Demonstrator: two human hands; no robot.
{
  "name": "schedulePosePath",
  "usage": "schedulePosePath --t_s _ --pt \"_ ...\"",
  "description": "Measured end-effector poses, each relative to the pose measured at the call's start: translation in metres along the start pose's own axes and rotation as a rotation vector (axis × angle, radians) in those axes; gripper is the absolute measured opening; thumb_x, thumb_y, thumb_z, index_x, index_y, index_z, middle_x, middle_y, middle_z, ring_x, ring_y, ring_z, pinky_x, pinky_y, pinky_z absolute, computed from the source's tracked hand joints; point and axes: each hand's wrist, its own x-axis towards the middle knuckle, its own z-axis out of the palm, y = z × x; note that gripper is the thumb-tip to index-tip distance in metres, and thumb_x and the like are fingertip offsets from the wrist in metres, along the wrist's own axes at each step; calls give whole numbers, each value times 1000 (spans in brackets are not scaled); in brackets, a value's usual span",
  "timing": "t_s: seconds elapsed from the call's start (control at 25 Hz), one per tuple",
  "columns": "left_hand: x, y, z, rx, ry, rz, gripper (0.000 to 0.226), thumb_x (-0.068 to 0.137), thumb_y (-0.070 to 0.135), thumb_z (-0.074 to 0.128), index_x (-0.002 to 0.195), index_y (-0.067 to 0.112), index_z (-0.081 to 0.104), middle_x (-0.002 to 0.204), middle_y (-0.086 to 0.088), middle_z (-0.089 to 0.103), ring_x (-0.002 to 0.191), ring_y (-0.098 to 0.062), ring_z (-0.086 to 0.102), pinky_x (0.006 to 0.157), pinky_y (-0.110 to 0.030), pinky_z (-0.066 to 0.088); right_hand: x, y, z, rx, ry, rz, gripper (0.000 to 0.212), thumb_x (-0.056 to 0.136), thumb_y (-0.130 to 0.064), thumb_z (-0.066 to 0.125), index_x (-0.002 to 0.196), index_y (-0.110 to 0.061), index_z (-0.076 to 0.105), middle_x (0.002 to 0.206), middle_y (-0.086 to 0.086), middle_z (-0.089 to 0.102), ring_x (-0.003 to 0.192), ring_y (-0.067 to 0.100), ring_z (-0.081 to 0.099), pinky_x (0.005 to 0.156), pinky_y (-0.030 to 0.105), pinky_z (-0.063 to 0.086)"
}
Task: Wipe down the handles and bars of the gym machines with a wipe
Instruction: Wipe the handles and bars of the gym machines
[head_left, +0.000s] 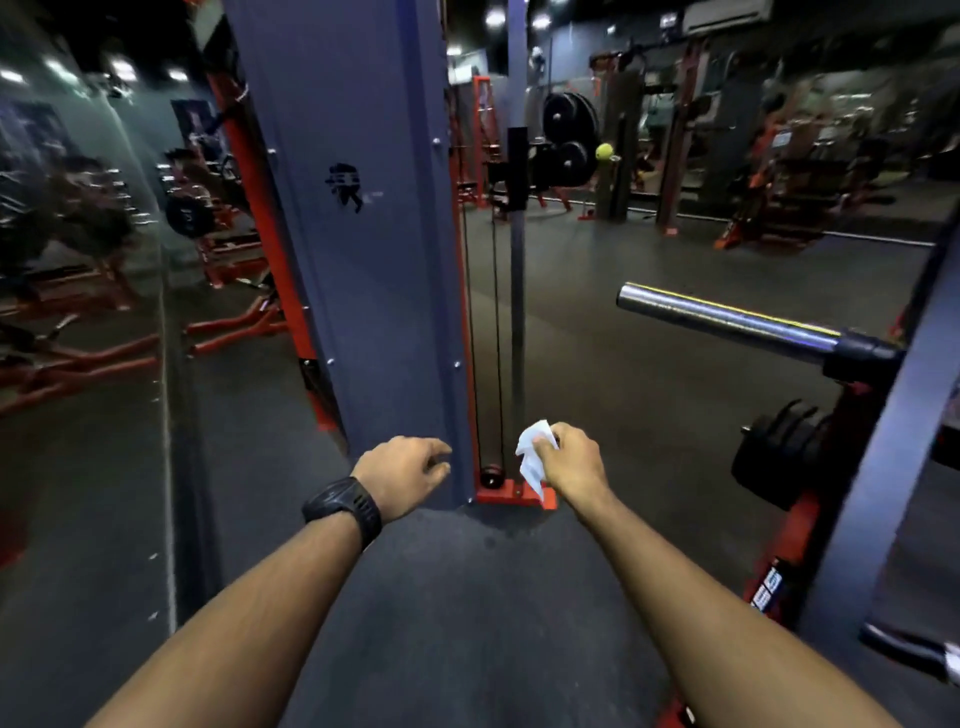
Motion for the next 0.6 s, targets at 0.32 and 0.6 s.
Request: schedulePosePath --t_s 0.32,0.6 --pt "272 -46 3 16 -75 329 38 99 41 47 135 33 53 125 7 65 114 -20 60 89 -32 50 202 -4 38 30 268 168 20 89 -21 50 81 -7 62 80 6 66 80 25 62 64 30 43" --pt "468 -14 10 23 -72 533 37 97 42 47 132 33 56 125 5 65 117 -20 59 93 -31 48 337 -1 24 43 453 285 28 89 -18 51 62 -24 52 63 -10 57 64 7 53 50 8 33"
